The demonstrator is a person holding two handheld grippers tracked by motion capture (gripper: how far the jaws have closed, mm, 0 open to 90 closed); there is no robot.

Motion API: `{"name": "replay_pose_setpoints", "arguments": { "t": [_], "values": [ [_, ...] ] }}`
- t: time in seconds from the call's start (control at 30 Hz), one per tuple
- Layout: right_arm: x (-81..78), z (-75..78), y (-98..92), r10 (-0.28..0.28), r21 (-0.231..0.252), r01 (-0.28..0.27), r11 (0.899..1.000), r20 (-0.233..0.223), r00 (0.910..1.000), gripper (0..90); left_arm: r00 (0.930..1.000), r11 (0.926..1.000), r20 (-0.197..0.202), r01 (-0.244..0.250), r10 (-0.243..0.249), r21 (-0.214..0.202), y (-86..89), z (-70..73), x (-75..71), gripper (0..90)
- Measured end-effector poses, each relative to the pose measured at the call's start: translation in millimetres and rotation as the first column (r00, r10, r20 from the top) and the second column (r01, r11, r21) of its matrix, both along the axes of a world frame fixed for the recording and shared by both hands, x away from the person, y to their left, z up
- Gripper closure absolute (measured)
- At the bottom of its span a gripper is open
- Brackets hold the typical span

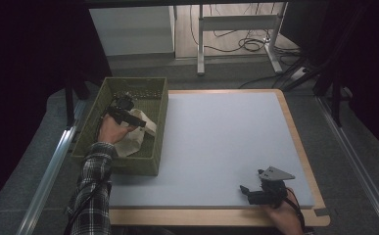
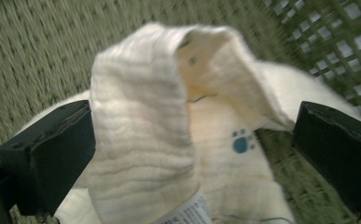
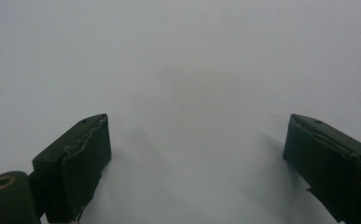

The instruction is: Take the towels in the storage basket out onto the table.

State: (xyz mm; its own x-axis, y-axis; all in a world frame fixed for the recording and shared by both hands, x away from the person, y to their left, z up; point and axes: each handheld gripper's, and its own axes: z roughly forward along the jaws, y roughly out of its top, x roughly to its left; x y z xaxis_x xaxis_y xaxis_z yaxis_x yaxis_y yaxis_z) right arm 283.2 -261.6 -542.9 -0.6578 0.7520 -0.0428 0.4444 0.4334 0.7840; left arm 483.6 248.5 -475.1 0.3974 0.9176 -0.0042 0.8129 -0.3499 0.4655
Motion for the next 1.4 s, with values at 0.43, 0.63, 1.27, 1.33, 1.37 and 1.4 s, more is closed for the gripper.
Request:
{"name": "replay_pose_setpoints", "arguments": {
  "t": [0.43, 0.63, 1.27, 1.33, 1.37, 1.4],
  "values": [
    [0.0, 0.0, 0.0, 0.000, 0.000, 0.000, 1.000, 0.000, 1.0000, 7.7, 0.9902, 0.9964, -0.137, -0.014, 0.026, 0.083, 3.5, -19.2, 16.7, 3.1],
    [0.0, 0.0, 0.0, 0.001, 0.001, -0.001, 1.000, 0.000, 1.0000, 7.6, 0.9677, 0.9904, -0.252, 0.030, 0.005, 0.135, 1.1, -31.0, 17.3, 25.9],
    [0.0, 0.0, 0.0, 0.000, 0.001, 0.000, 1.000, 0.000, 1.0000, 7.6, 0.9783, 0.9967, -0.205, 0.042, -0.027, 0.070, 8.5, -11.1, 10.5, 78.6],
    [0.0, 0.0, 0.0, 0.000, 0.001, 0.000, 1.000, 0.000, 1.0000, 7.7, 0.9820, 0.9973, -0.186, 0.043, -0.031, 0.059, 10.3, -7.8, 7.8, 78.5],
    [0.0, 0.0, 0.0, 0.000, 0.002, 0.000, 1.000, -0.001, 1.0000, 7.6, 0.9835, 0.9976, -0.179, 0.041, -0.030, 0.056, 11.2, -6.3, 6.5, 78.5],
    [0.0, 0.0, 0.0, 0.000, 0.001, 0.000, 1.000, -0.001, 1.0000, 7.7, 0.9862, 0.9980, -0.163, 0.039, -0.030, 0.050, 11.9, -4.2, 4.7, 78.4]
  ]
}}
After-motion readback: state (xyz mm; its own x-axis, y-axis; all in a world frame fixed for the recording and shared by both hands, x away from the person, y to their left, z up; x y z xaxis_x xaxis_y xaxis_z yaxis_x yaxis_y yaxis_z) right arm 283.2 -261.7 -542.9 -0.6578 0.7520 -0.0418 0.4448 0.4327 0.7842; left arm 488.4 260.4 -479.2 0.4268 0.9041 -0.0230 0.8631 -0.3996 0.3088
